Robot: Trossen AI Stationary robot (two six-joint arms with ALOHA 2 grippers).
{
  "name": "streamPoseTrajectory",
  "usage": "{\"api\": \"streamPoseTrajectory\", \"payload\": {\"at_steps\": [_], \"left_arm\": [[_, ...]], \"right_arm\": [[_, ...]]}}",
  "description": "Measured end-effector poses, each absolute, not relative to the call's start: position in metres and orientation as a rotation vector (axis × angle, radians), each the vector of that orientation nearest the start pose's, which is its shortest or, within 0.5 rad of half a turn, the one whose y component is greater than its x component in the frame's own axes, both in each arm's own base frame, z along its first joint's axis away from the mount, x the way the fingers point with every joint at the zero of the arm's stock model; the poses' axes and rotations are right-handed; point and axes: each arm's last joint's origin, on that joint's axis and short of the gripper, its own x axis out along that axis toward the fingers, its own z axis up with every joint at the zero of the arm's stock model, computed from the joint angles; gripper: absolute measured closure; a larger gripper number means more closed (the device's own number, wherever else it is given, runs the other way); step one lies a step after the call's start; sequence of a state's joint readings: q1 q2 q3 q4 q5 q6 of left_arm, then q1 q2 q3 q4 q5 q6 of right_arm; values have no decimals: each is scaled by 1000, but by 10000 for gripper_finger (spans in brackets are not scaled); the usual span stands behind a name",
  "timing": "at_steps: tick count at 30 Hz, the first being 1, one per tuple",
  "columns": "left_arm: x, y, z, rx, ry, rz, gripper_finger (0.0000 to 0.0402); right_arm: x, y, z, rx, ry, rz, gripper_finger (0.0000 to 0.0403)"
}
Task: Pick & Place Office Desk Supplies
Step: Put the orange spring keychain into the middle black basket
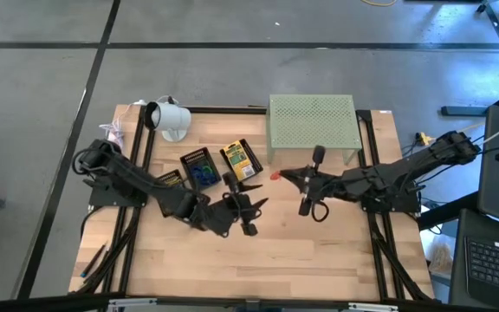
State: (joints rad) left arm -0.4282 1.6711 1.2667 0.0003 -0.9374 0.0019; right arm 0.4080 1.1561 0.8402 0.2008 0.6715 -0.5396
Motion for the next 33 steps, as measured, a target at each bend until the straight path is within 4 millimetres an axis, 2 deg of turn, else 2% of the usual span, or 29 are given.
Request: {"api": "streamPoseTrajectory", "payload": {"at_steps": [7,12,18,22,30,33], "left_arm": [[359,-120,307,286,210,539,197],[365,-111,311,250,176,495,198],[369,-98,310,174,165,520,209],[370,-95,310,171,166,529,241],[370,-94,310,193,173,529,363],[370,-94,310,218,180,527,387]], "right_arm": [[244,79,311,-616,202,-167,388],[244,78,311,-629,201,-164,388],[244,79,311,-657,194,-137,388],[244,79,311,-672,195,-136,387],[244,79,311,-684,197,-139,387],[244,79,311,-676,196,-140,385]]}}
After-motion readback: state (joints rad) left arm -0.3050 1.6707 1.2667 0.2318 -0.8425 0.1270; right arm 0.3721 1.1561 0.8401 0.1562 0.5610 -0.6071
